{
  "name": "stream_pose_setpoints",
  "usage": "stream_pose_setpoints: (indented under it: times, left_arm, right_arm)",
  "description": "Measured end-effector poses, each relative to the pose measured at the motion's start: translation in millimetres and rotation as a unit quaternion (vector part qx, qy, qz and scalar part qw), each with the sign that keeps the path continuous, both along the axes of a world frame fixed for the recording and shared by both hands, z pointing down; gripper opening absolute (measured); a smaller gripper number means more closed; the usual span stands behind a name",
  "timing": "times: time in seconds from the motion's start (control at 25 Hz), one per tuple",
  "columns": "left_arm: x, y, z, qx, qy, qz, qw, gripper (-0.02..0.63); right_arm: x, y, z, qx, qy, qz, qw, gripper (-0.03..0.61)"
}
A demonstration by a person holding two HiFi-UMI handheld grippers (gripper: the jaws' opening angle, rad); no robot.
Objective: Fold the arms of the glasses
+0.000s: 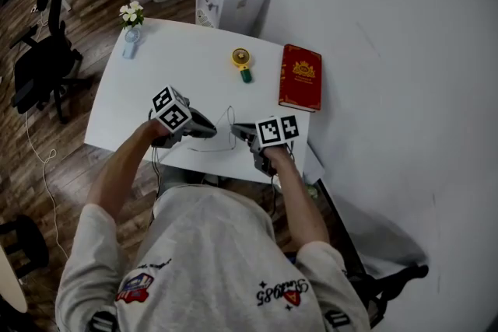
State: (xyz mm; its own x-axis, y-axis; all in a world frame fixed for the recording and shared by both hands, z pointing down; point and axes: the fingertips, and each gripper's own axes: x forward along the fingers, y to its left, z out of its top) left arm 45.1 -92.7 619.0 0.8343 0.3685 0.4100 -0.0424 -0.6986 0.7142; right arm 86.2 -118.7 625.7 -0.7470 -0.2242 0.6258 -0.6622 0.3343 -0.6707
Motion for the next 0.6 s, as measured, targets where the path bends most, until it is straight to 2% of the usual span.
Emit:
stream_pose_setpoints:
  times: [0.6]
  left_arm:
    - [25.4,20.3,6.8,0.009,-0.044,0.073,0.9963,0.040]
  right_arm:
    - [-8.0,5.1,-8.6,0.008,-0.018,-0.002,1.000,0.017]
